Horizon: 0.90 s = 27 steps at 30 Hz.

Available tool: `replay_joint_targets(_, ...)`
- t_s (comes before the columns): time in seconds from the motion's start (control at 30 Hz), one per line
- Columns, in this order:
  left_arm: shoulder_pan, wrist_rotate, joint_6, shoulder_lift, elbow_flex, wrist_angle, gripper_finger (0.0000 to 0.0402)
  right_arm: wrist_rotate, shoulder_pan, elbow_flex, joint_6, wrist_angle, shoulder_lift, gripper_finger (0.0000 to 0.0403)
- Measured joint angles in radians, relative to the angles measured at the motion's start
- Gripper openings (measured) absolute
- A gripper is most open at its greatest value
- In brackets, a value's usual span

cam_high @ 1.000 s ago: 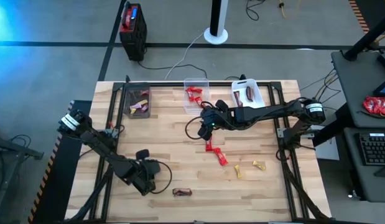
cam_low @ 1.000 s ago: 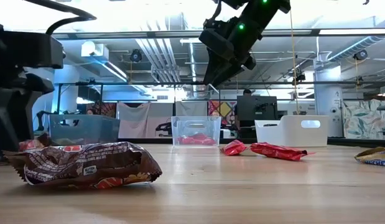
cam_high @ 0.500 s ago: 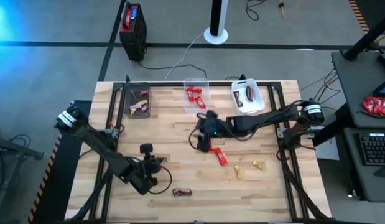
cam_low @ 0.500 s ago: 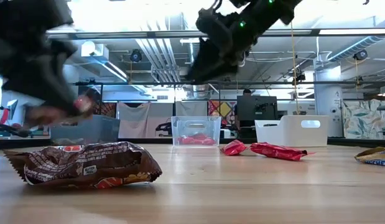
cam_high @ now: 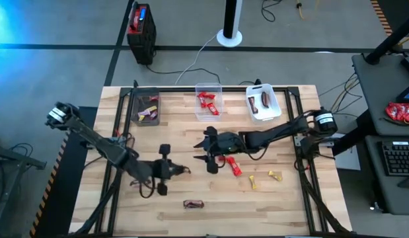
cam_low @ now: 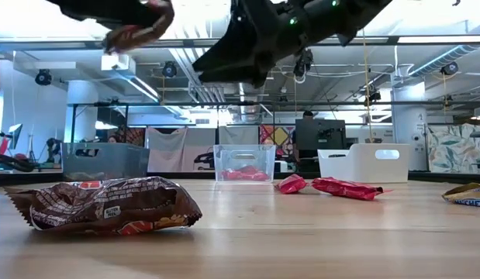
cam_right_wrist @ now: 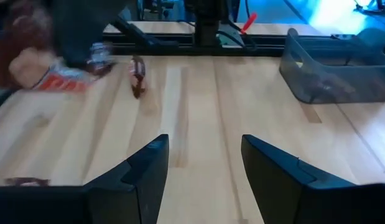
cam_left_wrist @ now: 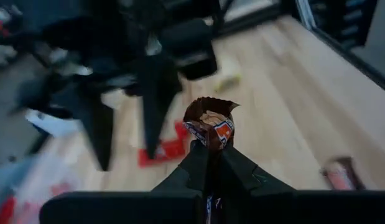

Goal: Sort candy by brand, put in halloween buckets
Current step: Put the brown chocolate bar into the white bin

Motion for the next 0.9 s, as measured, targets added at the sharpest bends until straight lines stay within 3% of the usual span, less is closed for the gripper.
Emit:
replay_joint_targets(0.33,0.101,-0.060,0.023,-0.075,-0.220,0.352,0.0002,0.009,0.019,0.001,0.069,0.092,-0.014,0.0196)
replay_joint_targets(0.47,0.108,-0.068,0.033,-0.050,-0.220,0.372,0.0002,0.027,0.019,-0.002,0.067,0.140,-0.009,0.0196)
replay_joint_targets(0.63,0.112,-0.165,0.041,-0.018,-0.221,0.379,0.0002,0.027,0.019,0.002,0.077,0.188,-0.013,0.0196)
replay_joint_targets(0.9,0.114,-0.165,0.157,0.037,-0.202,0.527,0.0002,0.028,0.016,0.002,0.115,0.223,0.020,0.0196)
